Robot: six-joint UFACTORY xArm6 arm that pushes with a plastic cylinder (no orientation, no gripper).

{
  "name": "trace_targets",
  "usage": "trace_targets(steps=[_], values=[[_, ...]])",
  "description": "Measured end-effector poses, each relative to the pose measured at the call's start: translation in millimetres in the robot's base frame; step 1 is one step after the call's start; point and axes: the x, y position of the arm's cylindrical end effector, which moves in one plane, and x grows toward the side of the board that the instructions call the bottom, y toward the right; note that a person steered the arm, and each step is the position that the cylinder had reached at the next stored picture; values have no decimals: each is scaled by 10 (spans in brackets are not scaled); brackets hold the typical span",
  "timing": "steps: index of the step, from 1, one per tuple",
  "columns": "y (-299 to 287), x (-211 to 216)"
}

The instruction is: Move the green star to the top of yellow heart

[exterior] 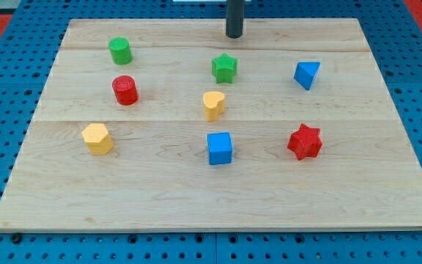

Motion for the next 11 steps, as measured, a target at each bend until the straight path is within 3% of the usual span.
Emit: trace_targets(steps=[3,5,8,11], values=[[67,20],[65,723],[-58,1107],[197,1168]])
